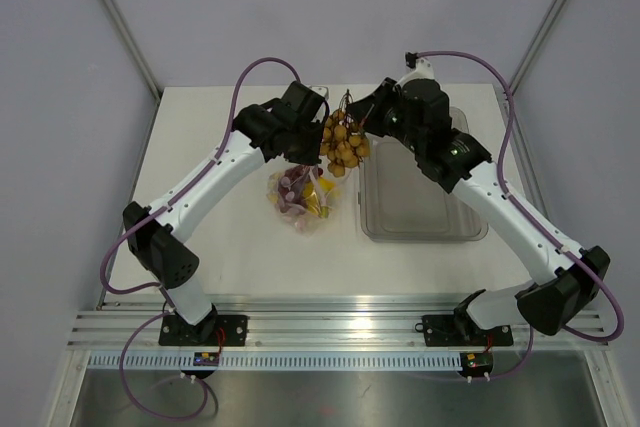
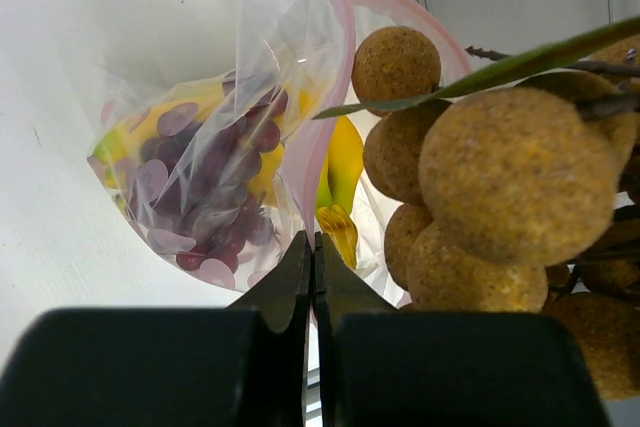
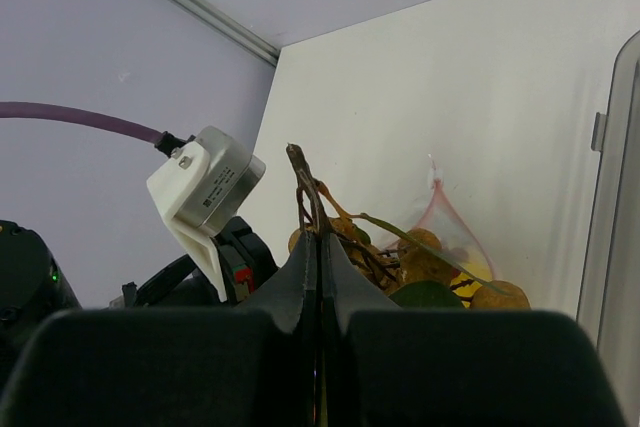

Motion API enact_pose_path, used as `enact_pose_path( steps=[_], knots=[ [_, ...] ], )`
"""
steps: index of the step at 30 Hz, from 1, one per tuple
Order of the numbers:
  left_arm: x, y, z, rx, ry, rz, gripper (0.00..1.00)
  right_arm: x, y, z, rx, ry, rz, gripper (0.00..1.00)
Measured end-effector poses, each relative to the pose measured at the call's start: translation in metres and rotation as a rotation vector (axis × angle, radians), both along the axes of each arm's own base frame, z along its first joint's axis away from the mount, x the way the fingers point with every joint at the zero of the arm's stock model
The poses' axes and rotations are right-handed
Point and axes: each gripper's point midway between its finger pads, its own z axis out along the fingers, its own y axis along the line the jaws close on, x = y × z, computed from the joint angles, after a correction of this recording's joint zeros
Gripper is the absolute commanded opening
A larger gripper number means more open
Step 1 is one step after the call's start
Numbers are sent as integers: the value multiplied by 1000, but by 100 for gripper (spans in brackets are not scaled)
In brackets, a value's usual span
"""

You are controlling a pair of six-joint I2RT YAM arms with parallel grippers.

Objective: Place the food in the zip-top bag and seal the zipper
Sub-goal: Place the fake fruit in the zipper food storage bag.

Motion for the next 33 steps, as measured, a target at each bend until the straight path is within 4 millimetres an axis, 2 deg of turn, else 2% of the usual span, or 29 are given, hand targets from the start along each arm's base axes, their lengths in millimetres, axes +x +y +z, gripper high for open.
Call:
enact_pose_path(
  steps=[2,8,17,27,30,33],
  knots=[
    [0,0,0,0,0,0,0,0,2,-5,8,7,1,0],
    [-1,1,0,2,3,0,0,-7,3,-38,-8,72,1,0],
    [-1,1,0,3,4,0,0,-12,3,-35,-1,67,5,0],
    [-4,3,-2,14,18,-1,0,-32,24,-63,-35,106,69,0],
    [-4,3,-2,14,18,-1,0,-37,20,-75,-55,125,61,0],
    [-4,3,-2,14,18,-1,0,-40,13,-72,-62,117,48,0]
  ],
)
